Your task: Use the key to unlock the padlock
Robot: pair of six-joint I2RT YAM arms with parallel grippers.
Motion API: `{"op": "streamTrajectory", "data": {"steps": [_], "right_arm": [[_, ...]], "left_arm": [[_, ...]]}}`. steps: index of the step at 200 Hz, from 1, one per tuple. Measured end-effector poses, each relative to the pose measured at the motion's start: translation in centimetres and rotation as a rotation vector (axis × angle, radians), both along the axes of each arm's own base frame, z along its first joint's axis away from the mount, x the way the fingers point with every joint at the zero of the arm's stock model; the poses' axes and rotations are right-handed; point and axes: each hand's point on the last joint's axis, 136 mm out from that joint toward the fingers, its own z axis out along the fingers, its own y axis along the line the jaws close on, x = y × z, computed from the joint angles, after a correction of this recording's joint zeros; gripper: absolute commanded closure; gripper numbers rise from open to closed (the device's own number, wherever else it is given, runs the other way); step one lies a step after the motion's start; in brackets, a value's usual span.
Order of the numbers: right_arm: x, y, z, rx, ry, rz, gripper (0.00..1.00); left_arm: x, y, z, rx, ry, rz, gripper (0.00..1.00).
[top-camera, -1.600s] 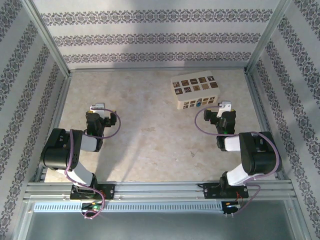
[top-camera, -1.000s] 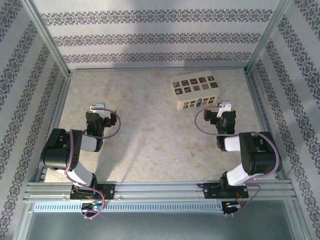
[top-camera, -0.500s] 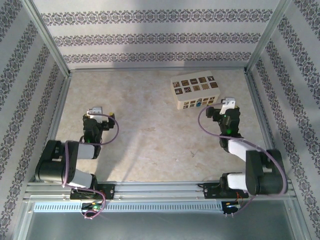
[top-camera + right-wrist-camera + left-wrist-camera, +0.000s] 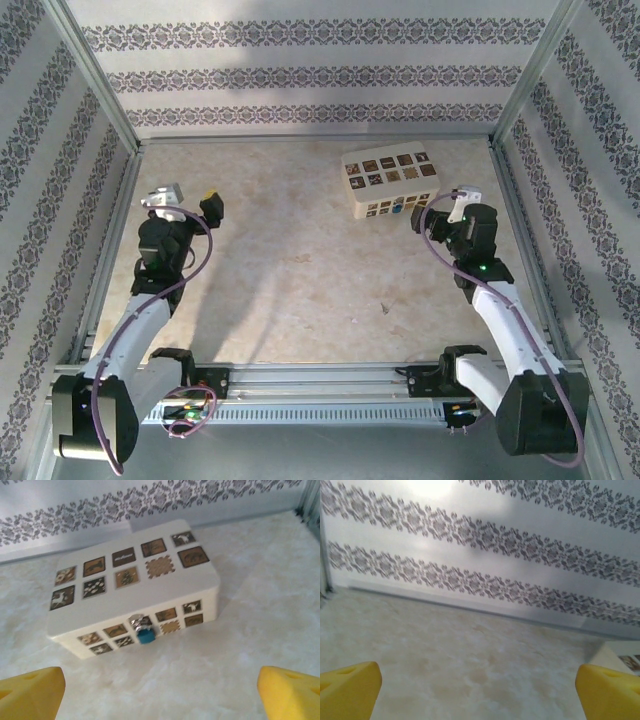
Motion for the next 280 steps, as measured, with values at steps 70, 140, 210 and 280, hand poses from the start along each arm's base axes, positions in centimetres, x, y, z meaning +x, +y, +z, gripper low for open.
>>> {"op": "streamTrajectory", "data": {"steps": [70,140,210,280], "right_arm": [[-3.7,2.5,0.2,0.152,0.195,0.082,0.02],[-6.0,2.9,-2.1,0.157,0.402,0.084,0.01],[-3.1,2.1,-3.5,0.085,0.468,0.068,0.02],[2.7,-0.6,-4.2,0.051,0.452,0.029,0.02]], "left_arm": [[-0.6,-3.4,-3.0,-0.189,0.249,-0.156,0.01],[-2.8,-8.7,-7.3,-0.307,0.445,-0.292,0.01],[-3.9,-15.8,-13.9,-0.328,0.656,-0.404,0.01],[0.0,-21.0,-13.1,-0.316,0.637,-0.466,0.01]]}}
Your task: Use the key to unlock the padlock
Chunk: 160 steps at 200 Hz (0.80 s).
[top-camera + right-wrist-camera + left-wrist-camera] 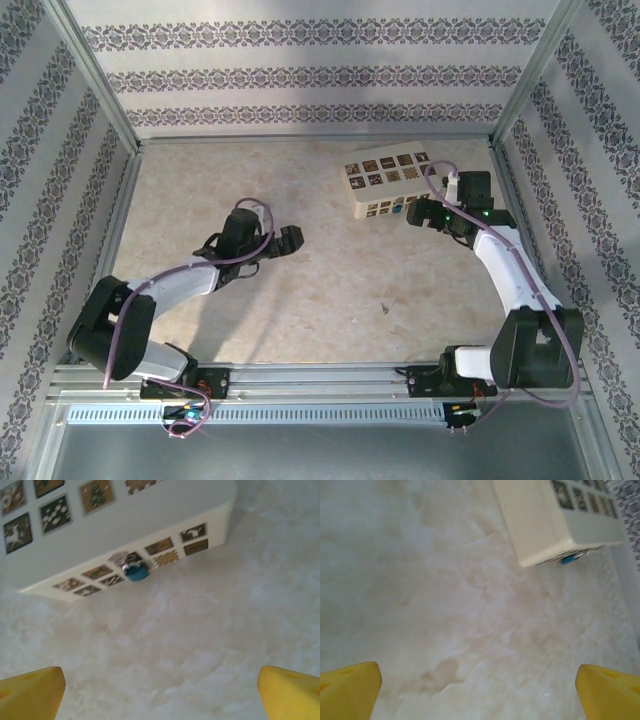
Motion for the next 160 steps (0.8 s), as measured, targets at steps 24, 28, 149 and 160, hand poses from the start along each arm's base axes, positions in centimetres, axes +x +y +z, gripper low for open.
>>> {"op": "streamTrajectory", "data": {"steps": [24,28,149,160], "right_arm": [[2.3,-0.8,-0.5,0.004,0.003,-0.013,0.01],[2.6,-0.9,-0.6,0.005,0.003,-0.015,0.02],[11.2,-2.9,-2.7,0.122,-0.005,-0.041,0.02],[11.9,-2.7,-2.7,0.14,-0.008,-0.036,0.02]], "left_arm": [[1.6,-2.1,0.3,-0.019,-0.003,-0.022,0.01],[1.9,-2.4,0.3,-0.022,-0.002,-0.024,0.01],[10.4,-9.6,2.4,-0.138,-0.013,-0.087,0.0],[11.3,-10.1,2.7,-0.142,-0.019,-0.087,0.0]]}}
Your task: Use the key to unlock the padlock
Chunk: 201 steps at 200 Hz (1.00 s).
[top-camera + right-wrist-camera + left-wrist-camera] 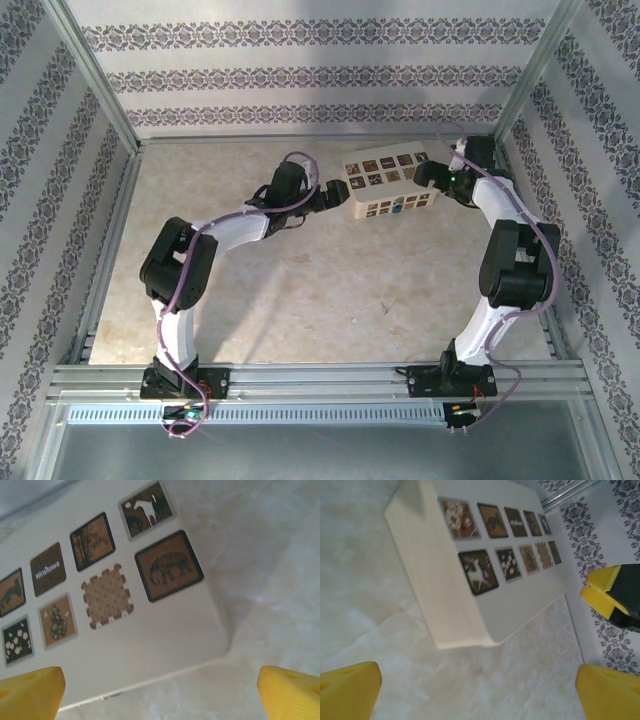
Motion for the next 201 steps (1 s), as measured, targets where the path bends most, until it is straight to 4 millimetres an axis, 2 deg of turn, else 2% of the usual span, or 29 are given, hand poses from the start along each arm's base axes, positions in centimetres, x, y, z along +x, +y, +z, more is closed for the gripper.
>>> {"op": "streamTrajectory", "data": {"steps": [37,104,129,161,201], "right_arm": [[2.3,0.1,-0.1,0.027,-0.013,0.007,0.02],[5.1,0.1,-1.2,0.04,-0.017,0.032,0.02],[5.0,0.6,-2.0,0.057,0.0,0.062,0.01],[4.8,1.2,-2.0,0.069,-0.008,0.099,0.02],[3.1,2.5,-2.9,0.115,0.023,0.144,0.02]], "left_arm": [[2.1,-1.5,-0.2,-0.026,0.009,-0.004,0.0],[2.5,-3.3,-3.5,-0.059,0.104,-0.033,0.0],[2.5,-3.9,-3.3,-0.068,0.107,-0.048,0.0],[3.4,-4.5,-2.1,-0.071,0.086,-0.064,0.0],[3.8,-4.6,-1.9,-0.04,0.09,-0.077,0.0]]}}
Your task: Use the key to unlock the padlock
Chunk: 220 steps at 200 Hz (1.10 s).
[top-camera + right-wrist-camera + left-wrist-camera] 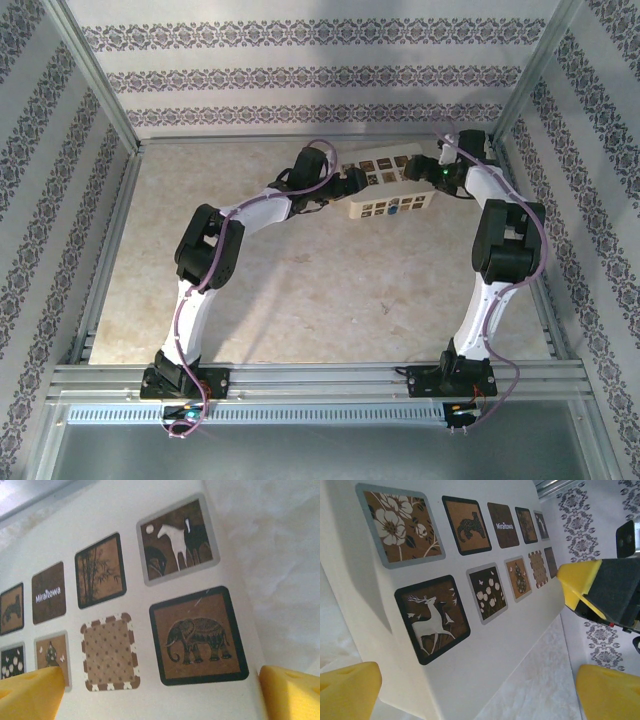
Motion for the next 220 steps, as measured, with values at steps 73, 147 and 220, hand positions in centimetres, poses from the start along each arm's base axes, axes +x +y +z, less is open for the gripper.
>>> {"op": "streamTrajectory", "data": {"steps": [73,147,220], "right_arm": [[-3.1,2.9,-0.2,0.002,0.021,0.082,0.01],[-8.4,8.0,-0.2,-0.003,0.052,0.182,0.02],[-14.7,15.0,-0.1,0.013,0.081,0.282,0.02]], "left_arm": [[0.3,1.0,-1.8,0.072,0.03,-0.01,0.01],[-1.0,4.8,-2.2,0.157,0.023,0.024,0.01],[-4.1,10.1,-2.7,0.263,0.029,0.094,0.01]]}}
